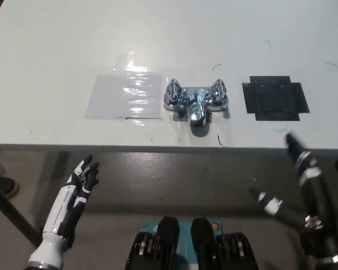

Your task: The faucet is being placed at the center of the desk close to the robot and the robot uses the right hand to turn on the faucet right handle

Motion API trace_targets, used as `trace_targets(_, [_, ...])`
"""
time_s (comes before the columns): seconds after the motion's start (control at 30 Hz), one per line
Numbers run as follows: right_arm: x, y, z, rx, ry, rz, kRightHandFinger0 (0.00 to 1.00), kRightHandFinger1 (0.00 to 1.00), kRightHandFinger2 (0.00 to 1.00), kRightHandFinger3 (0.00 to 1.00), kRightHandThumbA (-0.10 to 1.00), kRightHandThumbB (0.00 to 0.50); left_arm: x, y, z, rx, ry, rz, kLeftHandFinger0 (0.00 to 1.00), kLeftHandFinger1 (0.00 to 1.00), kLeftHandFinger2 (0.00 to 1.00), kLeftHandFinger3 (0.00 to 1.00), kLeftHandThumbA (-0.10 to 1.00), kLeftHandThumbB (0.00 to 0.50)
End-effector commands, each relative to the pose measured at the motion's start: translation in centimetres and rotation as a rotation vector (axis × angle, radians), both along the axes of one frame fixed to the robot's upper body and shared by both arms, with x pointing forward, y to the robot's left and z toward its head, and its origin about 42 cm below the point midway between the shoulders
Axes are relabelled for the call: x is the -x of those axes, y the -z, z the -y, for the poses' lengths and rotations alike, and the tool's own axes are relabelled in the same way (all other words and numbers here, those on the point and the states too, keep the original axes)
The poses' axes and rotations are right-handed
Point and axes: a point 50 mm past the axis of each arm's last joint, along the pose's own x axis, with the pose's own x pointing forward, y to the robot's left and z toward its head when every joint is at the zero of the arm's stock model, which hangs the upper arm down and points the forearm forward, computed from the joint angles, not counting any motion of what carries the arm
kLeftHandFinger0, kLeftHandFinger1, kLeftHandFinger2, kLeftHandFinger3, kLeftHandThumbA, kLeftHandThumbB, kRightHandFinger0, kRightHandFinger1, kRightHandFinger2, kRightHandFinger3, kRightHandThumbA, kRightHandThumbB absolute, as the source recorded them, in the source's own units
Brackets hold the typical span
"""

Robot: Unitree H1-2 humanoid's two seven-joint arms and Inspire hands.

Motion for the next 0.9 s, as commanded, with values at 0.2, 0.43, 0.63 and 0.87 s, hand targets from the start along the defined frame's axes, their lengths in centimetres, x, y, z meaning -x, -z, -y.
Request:
trace_targets(0.2, [-5.0, -14.9, 1.6, 0.214, 0.073, 0.169, 1.00, 1.00, 1.00, 1.00, 0.86, 0.178, 1.0, -0.1, 0.8, 0.009, 0.032, 0.036, 1.00, 1.00, 1.00, 1.00, 0.89, 0.171])
trace_targets(0.43, [-12.9, -22.1, 0.6, 0.322, 0.076, 0.079, 1.00, 1.00, 1.00, 1.00, 1.00, 0.227, 1.7, 0.6, 1.1, 0.030, 0.039, 0.016, 1.00, 1.00, 1.00, 1.00, 0.87, 0.196])
trace_targets(0.63, [-18.2, -25.7, -2.0, 0.457, 0.021, -0.053, 1.00, 1.00, 1.00, 1.00, 0.90, 0.219, 1.9, 1.0, 1.0, 0.021, 0.041, 0.000, 1.00, 1.00, 1.00, 1.00, 0.87, 0.177])
trace_targets(0.87, [-24.3, -25.8, -6.1, 0.663, -0.036, -0.277, 1.00, 1.00, 1.00, 1.00, 0.89, 0.275, 2.4, 1.5, 1.0, 0.015, 0.044, -0.009, 1.00, 1.00, 1.00, 1.00, 0.88, 0.172])
